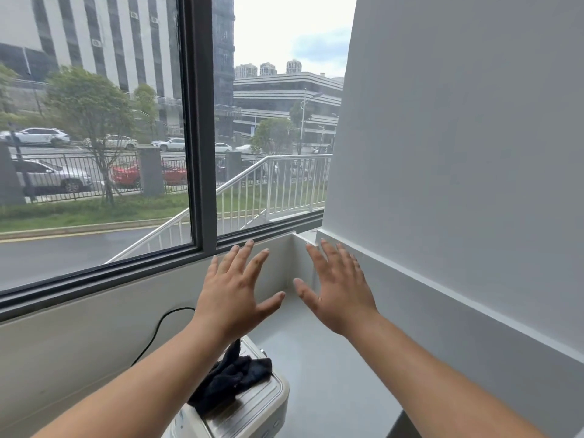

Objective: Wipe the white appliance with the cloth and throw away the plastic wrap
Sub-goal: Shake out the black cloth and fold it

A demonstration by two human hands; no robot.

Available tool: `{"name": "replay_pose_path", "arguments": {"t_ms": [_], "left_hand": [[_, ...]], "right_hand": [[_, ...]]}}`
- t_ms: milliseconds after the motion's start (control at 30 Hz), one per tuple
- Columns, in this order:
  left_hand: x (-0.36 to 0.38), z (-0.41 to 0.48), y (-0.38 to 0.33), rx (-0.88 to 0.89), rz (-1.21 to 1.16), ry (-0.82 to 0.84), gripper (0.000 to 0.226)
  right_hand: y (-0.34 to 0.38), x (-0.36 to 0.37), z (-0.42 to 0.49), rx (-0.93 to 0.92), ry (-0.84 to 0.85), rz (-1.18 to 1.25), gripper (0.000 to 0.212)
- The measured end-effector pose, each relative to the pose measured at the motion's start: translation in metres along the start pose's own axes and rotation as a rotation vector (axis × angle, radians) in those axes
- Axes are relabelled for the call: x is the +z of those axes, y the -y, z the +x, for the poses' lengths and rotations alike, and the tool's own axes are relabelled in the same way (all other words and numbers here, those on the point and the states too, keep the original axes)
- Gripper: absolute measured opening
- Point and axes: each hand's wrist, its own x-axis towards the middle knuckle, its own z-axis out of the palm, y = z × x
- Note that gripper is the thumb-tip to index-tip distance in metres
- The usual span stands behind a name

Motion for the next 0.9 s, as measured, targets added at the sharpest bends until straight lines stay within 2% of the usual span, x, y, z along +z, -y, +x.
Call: {"name": "replay_pose_path", "arguments": {"t_ms": [333,633,900], "left_hand": [[-0.013,-0.031,0.029,-0.155,0.094,0.033,0.096],[-0.022,-0.052,0.039,-0.333,0.190,0.047,0.093],[-0.018,-0.084,0.040,-0.493,0.264,0.111,0.091]], "right_hand": [[0.027,0.032,0.018,-0.125,0.097,0.138,0.082],[0.052,0.057,0.045,-0.344,0.156,0.222,0.081],[0.072,0.081,0.050,-0.534,0.284,0.282,0.074]]}}
